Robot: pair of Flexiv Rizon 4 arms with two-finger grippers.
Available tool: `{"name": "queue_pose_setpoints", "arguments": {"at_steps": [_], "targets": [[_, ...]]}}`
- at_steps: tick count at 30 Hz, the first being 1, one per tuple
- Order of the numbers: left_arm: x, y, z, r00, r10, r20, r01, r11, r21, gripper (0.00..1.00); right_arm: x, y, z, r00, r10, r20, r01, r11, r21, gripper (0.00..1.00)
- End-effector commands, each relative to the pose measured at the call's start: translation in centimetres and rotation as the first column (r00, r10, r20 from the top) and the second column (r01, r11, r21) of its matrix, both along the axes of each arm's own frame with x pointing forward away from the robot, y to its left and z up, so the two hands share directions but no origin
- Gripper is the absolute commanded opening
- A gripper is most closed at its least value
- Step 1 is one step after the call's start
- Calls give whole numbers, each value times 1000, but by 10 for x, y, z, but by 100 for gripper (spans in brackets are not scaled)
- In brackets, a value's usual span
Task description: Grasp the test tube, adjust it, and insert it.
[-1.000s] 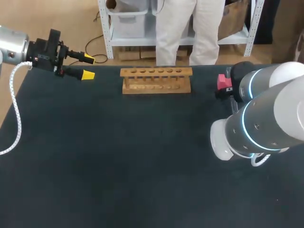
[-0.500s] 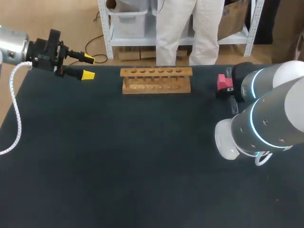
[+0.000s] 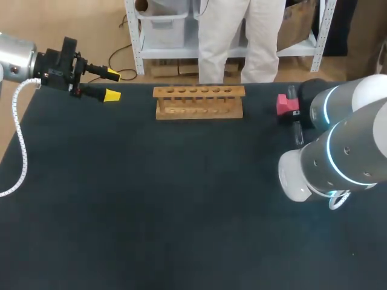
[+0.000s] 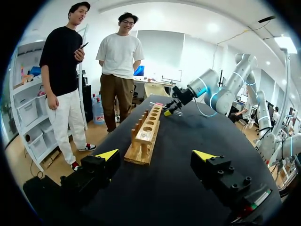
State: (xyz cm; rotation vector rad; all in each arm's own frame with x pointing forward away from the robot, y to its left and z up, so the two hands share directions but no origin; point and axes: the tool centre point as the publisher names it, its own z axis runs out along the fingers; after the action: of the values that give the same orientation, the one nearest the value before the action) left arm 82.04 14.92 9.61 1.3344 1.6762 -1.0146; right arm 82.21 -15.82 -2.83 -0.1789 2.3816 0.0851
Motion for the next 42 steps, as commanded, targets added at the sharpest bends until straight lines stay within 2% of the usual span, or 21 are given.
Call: {"name": "queue_pose_setpoints", "arguments": {"at_steps": [1,3,5,10,20,26,28,29,31,33,36,42], "targets": [[0,0,-1,1000,-1,3,1,1000,-2,100,2,1,-3,1000,-7,-8,7,1000,-5,67],[0,0,-1,1000,-1,3,1,1000,-2,100,2,1,-3,1000,-12,-10,12,1000,-7,51],[0,0,-1,1000,-1,3,1,1000,-2,100,2,1,-3,1000,-14,-12,14,1000,-9,52],[0,0,-1,1000,-1,3,1,1000,-2,100,1,0,-4,1000,-21,-22,21,1000,-15,47],[0,0,-1,1000,-1,3,1,1000,-2,100,0,2,-4,999,-32,-32,32,999,-22,43],[0,0,-1,1000,-1,3,1,1000,-2,100,-2,3,-5,998,-43,-40,42,999,-19,28],[0,0,-1,1000,-1,3,1,1000,-2,100,-3,4,-5,998,-46,-43,45,999,-18,20],[0,0,-1,1000,-1,3,1,1000,-2,100,-3,4,-6,998,-47,-44,46,999,-17,20],[0,0,-1,1000,-1,3,1,1000,-2,100,-4,5,-6,998,-49,-46,48,999,-17,12],[0,0,-1,1000,-1,3,1,1000,-2,100,-4,5,-6,998,-52,-47,51,999,-17,11],[0,0,-1,1000,-1,3,1,1000,-2,100,-6,5,-6,997,-58,-52,57,998,-14,2],[0,0,-1,1000,-1,3,1,1000,-2,100,-9,6,-2,996,-73,-53,72,997,-14,0]]}}
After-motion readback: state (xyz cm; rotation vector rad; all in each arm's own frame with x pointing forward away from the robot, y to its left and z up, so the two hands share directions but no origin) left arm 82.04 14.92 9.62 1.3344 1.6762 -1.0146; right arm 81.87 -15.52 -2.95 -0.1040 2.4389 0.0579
